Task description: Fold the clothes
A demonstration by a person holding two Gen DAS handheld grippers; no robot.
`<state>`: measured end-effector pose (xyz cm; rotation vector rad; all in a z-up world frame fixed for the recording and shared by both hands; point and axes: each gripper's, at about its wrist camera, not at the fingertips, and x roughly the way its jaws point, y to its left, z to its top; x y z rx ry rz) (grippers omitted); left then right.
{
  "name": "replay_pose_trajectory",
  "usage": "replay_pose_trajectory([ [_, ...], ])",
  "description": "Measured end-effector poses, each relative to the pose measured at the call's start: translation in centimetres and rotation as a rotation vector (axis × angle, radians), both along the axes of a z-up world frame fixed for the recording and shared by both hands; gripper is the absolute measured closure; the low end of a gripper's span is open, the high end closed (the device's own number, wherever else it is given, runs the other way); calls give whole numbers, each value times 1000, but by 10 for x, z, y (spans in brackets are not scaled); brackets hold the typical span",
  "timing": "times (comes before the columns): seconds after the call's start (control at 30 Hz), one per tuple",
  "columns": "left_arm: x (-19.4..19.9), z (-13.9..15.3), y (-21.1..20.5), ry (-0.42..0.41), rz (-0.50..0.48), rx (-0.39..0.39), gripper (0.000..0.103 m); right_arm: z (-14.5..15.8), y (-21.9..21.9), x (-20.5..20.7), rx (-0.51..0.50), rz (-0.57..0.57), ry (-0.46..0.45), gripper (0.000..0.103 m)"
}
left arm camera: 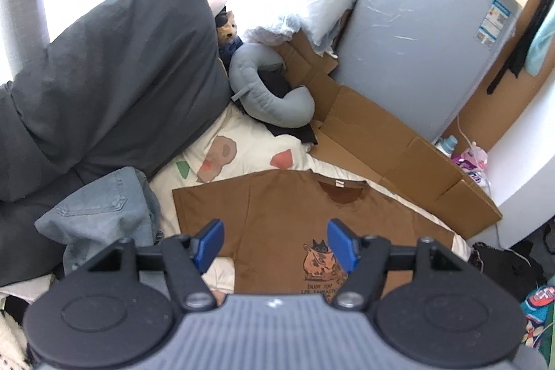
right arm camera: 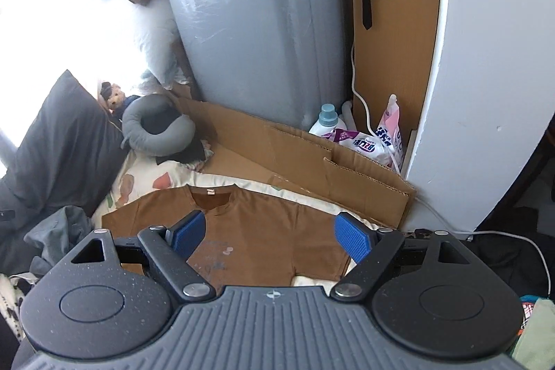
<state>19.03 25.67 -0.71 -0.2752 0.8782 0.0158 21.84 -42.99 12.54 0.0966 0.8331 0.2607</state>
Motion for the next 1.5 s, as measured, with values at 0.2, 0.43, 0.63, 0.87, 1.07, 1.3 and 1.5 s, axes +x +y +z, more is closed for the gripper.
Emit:
replay_pose_trajectory([
  [0.2, -31, 7, 1, -36, -38, 15, 32, 4, -24, 7, 15, 95, -7, 17],
  [0.43, -58, -6, 0, -36, -31, 21, 29, -4, -47, 2, 36, 151, -20, 17],
  [0.63, -66, -20, -3, -7, -48, 68, 29, -21, -53, 4, 32, 139, -2, 17],
  [0.87, -69, -26, 1, 28, -62, 77, 26, -45, -46, 32, 2, 124, 61, 17],
  [1.07, -52, -40, -2, 65, -96, 97, 26, -59, -43, 43, -19, 128, 82, 17],
  [1.3, -19, -50, -28, 82, -168, 117, 26, -77, -54, 51, -44, 106, 99, 17],
  [1.5, 19, -38, -62, 53, -230, 115, 26, -93, -68, 60, -71, 98, 118, 17],
])
